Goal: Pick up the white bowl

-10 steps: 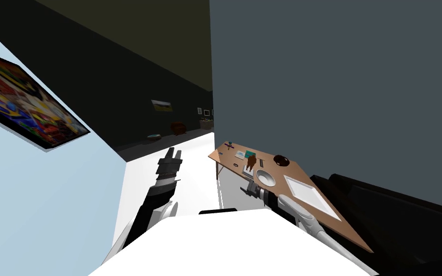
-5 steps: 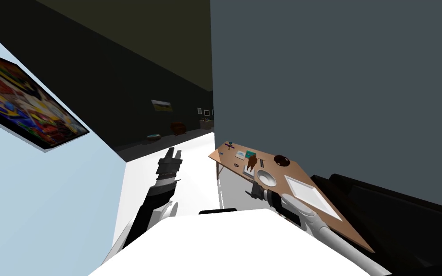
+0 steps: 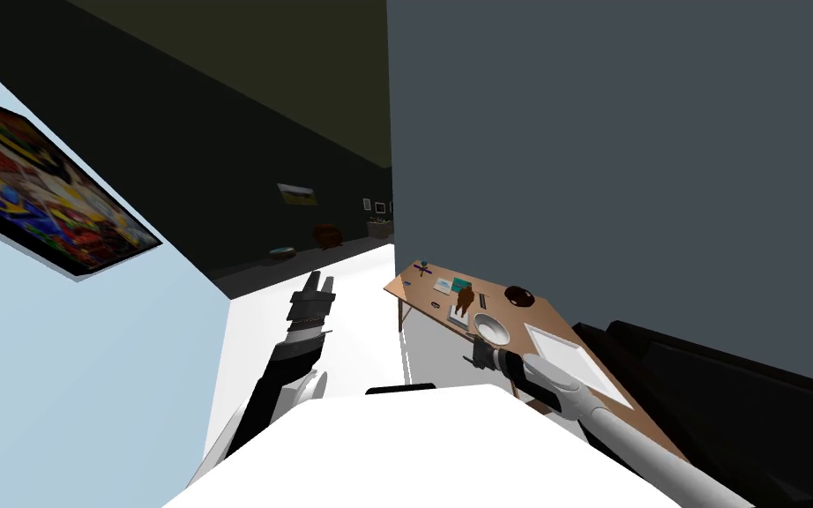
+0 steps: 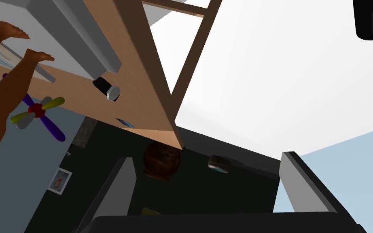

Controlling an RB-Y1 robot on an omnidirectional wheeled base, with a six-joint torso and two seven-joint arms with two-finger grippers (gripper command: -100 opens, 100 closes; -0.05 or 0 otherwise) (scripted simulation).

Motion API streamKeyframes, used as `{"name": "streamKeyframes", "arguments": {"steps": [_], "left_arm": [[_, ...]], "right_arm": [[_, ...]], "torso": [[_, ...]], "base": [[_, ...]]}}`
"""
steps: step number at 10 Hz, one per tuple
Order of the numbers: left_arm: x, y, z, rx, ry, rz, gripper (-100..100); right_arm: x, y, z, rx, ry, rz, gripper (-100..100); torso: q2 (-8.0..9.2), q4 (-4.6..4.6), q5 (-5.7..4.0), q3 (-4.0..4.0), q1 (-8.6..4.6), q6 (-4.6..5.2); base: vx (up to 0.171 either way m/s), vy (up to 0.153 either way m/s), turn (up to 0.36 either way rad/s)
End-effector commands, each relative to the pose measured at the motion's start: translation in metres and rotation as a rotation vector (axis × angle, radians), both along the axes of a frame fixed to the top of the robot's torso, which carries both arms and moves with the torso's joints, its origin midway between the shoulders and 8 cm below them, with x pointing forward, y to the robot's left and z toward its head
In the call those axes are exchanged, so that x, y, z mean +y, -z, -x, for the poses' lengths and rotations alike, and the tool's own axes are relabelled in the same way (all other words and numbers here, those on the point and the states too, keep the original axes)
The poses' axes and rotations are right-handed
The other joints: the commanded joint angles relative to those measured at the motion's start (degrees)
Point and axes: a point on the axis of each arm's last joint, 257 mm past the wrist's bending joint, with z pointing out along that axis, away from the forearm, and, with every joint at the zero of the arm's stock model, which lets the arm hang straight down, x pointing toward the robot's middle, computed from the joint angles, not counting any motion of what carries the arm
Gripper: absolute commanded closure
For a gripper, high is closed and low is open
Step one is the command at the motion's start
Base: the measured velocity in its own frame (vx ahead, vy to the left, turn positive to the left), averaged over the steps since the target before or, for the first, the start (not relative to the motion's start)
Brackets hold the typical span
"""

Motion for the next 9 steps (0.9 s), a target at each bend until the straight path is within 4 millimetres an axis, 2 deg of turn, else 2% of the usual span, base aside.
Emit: {"name": "streamKeyframes", "arguments": {"steps": [1,2,4,5,6,7,9], "left_arm": [[0.000,0.000,0.000,0.000,0.000,0.000,0],[0.000,0.000,0.000,0.000,0.000,0.000,0],[0.000,0.000,0.000,0.000,0.000,0.000,0],[0.000,0.000,0.000,0.000,0.000,0.000,0],[0.000,0.000,0.000,0.000,0.000,0.000,0],[0.000,0.000,0.000,0.000,0.000,0.000,0],[0.000,0.000,0.000,0.000,0.000,0.000,0]], "right_arm": [[-0.036,0.009,0.004,0.016,-0.018,0.121,-100],[-0.037,0.010,0.005,0.017,-0.023,0.127,-100],[-0.081,0.018,0.011,0.042,-0.044,0.267,-100],[-0.081,0.018,0.012,0.042,-0.045,0.269,-100],[-0.101,0.021,0.016,0.056,-0.054,0.328,-100],[-0.101,0.021,0.016,0.056,-0.054,0.328,-100],[-0.134,0.025,0.024,0.082,-0.068,0.427,-100]], "torso": [[0.00,0.00,0.00,0.00,0.00,0.00],[-0.02,-0.01,0.00,-0.01,-0.03,0.01],[-0.04,-0.01,-0.01,-0.02,-0.05,0.00],[-0.08,-0.02,-0.02,-0.05,-0.09,0.00],[-0.06,-0.02,-0.02,-0.04,-0.07,-0.01],[-0.04,-0.01,-0.01,-0.03,-0.08,0.00],[-0.03,-0.01,-0.02,-0.02,-0.08,0.00]], "base": [[0.034,-0.003,-0.004],[0.028,-0.006,-0.005],[0.042,-0.016,0.000],[0.036,-0.015,0.001],[0.034,-0.018,0.002],[0.028,-0.019,-0.001],[0.046,-0.030,0.004]]}}
